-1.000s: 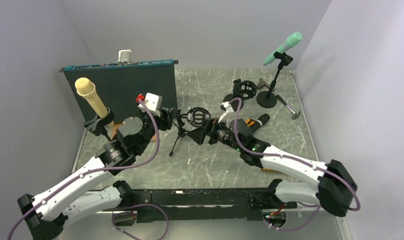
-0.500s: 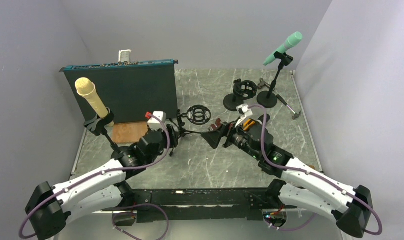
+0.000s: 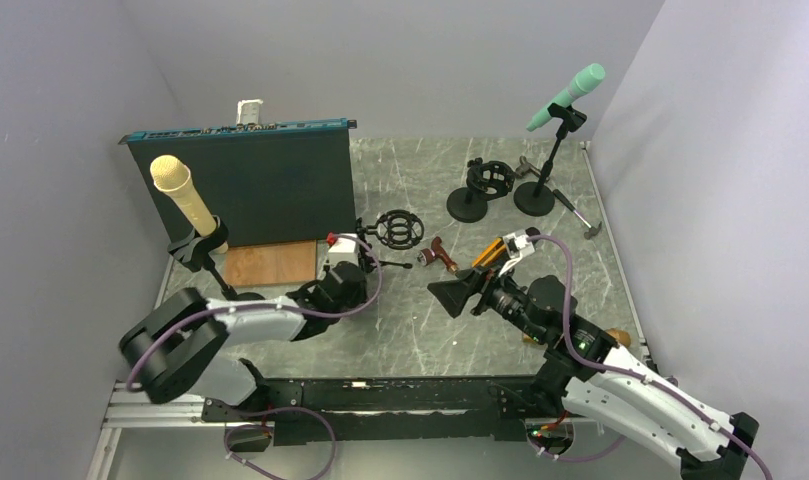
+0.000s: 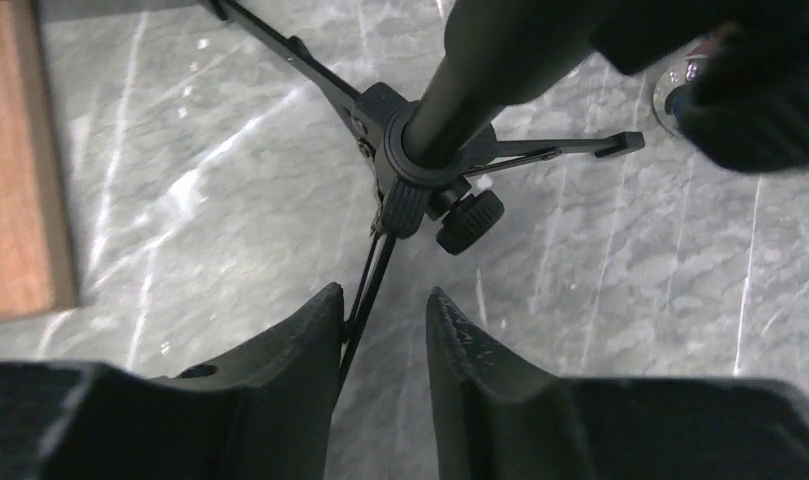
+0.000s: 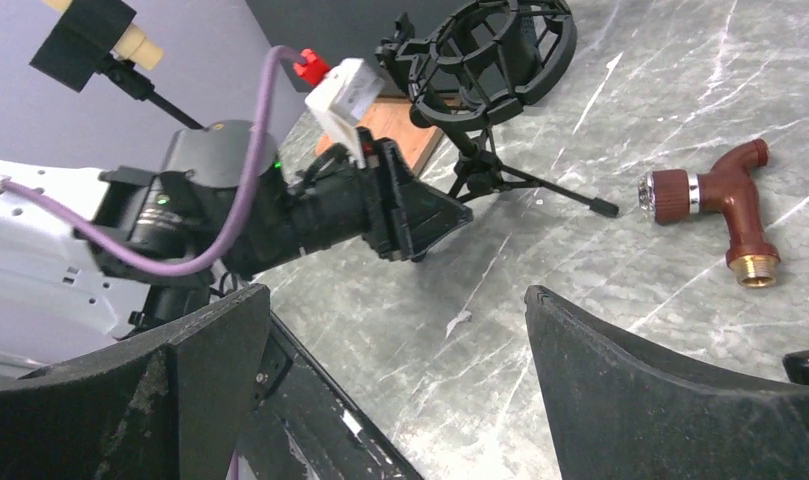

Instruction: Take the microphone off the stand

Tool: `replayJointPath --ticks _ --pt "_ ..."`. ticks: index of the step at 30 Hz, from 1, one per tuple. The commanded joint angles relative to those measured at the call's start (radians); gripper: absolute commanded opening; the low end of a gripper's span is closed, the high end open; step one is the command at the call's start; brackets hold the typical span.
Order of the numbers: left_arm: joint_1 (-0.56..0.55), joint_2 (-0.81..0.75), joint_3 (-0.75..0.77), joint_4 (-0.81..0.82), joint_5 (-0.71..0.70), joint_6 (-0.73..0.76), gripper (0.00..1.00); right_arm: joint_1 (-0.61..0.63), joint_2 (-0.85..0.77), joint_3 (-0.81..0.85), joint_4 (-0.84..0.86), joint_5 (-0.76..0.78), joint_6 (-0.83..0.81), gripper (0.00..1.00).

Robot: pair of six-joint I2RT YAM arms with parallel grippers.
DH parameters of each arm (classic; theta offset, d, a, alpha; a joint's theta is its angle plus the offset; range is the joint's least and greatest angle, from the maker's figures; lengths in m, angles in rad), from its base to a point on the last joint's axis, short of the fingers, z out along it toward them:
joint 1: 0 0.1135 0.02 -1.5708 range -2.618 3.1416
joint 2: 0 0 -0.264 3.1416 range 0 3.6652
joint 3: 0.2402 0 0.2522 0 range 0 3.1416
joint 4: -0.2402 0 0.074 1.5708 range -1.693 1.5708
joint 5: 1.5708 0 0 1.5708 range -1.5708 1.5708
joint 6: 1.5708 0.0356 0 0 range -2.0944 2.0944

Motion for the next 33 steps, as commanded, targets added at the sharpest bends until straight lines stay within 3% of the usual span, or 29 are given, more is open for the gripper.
replayJointPath --ticks 1,5,7,13,16,26,33 --pt "0.001 0.126 0.097 0.199 0.022 0.025 0.38 -0.001 -0.070 0.006 -0.078 0.024 0.005 1.00" --pt "0.001 0.263 0.233 0.203 0.057 0.064 0.23 -0.001 -0.118 0.021 -0.145 0.059 0.003 1.00" --pt "0.002 0.318 0.297 0.208 0.069 0.065 0.21 0.000 -0.133 0.030 -0.173 0.070 0.000 1.00" --pt "0.055 0.456 0.473 0.193 0.155 0.075 0.23 0.000 -0.137 0.041 -0.214 0.084 -0.001 1.00" --pt "0.062 0.446 0.473 0.193 0.175 0.098 0.35 0.000 -0.128 0.037 -0.211 0.078 0.012 1.00" --pt "0.062 0.149 0.391 -0.053 0.265 0.084 0.60 0.000 -0.042 0.081 -0.176 0.096 -0.032 1.00" --pt "0.063 -0.153 0.380 -0.271 0.347 0.186 0.60 0.000 0.061 0.130 -0.121 0.064 -0.062 1.00"
